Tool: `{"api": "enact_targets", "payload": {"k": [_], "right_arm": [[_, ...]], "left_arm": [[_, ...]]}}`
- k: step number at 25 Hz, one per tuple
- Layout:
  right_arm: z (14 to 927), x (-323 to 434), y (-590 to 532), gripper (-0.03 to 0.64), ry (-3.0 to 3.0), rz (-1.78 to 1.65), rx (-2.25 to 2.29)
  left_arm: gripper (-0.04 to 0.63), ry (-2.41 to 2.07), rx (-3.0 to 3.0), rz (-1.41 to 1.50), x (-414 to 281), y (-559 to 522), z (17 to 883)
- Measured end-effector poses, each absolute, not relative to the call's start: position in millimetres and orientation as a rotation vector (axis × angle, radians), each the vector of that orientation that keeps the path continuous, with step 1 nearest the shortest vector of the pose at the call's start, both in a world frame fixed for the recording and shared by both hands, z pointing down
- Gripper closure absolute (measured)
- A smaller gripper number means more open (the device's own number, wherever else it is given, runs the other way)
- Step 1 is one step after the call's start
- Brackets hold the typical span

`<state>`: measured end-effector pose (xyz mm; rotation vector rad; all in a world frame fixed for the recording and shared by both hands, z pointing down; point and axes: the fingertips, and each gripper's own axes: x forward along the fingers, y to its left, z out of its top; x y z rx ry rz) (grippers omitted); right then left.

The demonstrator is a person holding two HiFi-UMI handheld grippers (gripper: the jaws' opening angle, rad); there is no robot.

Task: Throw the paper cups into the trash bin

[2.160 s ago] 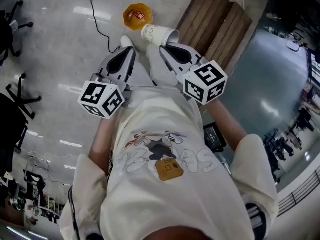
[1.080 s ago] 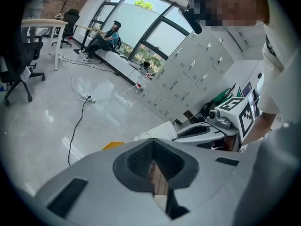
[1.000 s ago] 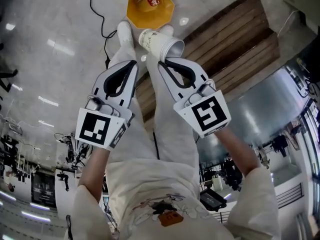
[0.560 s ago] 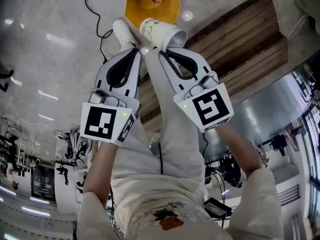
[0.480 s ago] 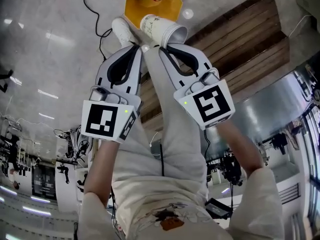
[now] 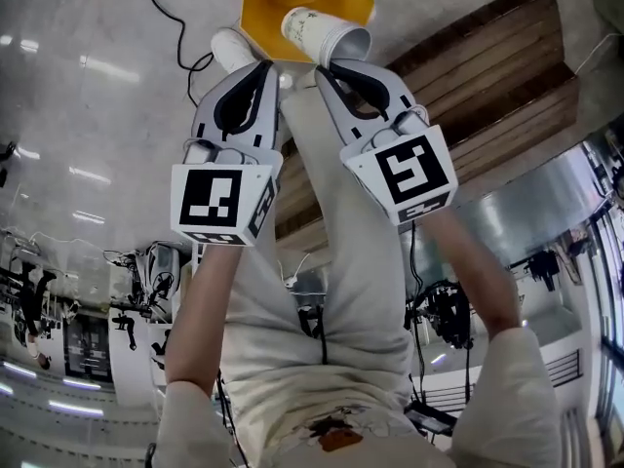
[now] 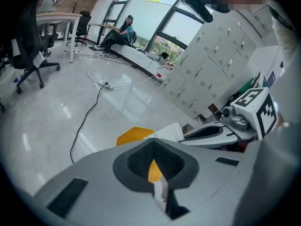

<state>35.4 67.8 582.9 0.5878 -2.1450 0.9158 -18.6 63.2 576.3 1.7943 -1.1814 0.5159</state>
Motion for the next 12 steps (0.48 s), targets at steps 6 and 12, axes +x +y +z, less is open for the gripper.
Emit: {"api": "enact_targets", "payload": {"k": [6,12], "right_arm": [[638,32,68,0.591,-2.131,0.891,0.577],[691,31,70,0.591,-2.098,0.845,0.551]], "left_arm": [[0.589,-1.183,1.791,0.563,-16,60,634],[0.589,-1.167,1.780,0.638,-13,66,691]]}}
